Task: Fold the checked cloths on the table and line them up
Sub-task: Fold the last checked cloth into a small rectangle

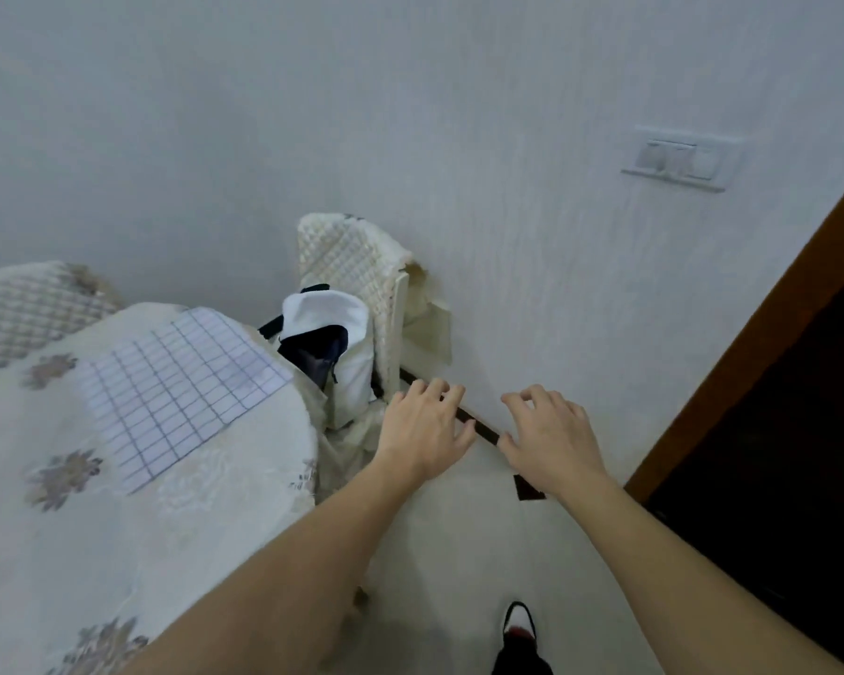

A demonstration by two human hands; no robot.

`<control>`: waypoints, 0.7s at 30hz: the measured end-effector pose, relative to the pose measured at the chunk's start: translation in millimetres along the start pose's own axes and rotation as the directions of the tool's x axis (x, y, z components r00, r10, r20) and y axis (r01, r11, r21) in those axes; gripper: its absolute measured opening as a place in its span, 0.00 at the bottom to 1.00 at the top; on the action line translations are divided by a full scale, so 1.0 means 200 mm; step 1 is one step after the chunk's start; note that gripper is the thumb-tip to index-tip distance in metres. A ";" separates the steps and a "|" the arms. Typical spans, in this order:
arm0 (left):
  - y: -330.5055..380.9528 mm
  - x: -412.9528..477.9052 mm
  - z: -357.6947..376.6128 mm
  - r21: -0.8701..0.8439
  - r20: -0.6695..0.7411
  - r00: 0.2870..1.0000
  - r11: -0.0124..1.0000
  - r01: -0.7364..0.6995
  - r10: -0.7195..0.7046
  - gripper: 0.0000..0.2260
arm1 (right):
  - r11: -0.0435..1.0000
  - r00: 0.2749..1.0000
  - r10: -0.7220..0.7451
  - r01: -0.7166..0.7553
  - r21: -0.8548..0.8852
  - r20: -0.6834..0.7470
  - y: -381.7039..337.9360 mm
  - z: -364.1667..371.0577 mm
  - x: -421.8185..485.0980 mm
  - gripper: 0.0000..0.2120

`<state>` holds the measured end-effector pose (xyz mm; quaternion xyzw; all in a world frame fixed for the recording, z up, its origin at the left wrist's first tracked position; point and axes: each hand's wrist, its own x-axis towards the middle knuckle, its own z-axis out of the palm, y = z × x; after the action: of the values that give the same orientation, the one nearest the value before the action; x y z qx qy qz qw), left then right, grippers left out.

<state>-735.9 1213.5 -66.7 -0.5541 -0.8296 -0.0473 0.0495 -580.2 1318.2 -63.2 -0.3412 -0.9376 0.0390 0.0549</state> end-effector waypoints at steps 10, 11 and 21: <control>-0.34 0.52 -0.05 0.034 -0.007 0.917 0.916 0.399 -0.399 0.22 | 0.933 0.934 -0.357 0.356 0.048 0.016 -0.02 -0.06 1.08 0.22; -0.38 0.51 -0.06 0.038 -0.004 0.899 0.898 0.438 -0.438 0.21 | 0.916 0.917 -0.398 0.397 0.059 0.015 -0.07 -0.06 1.15 0.22; -0.80 0.23 -0.08 0.117 -0.014 0.666 0.660 0.742 -0.746 0.22 | 0.673 0.677 -0.736 0.729 0.126 0.015 -0.67 0.07 1.45 0.22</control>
<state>-900.7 1192.6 -48.0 -0.1639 -0.9855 -0.0068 0.0425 -887.4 1401.6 -40.4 0.0682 -0.9933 0.0759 0.0544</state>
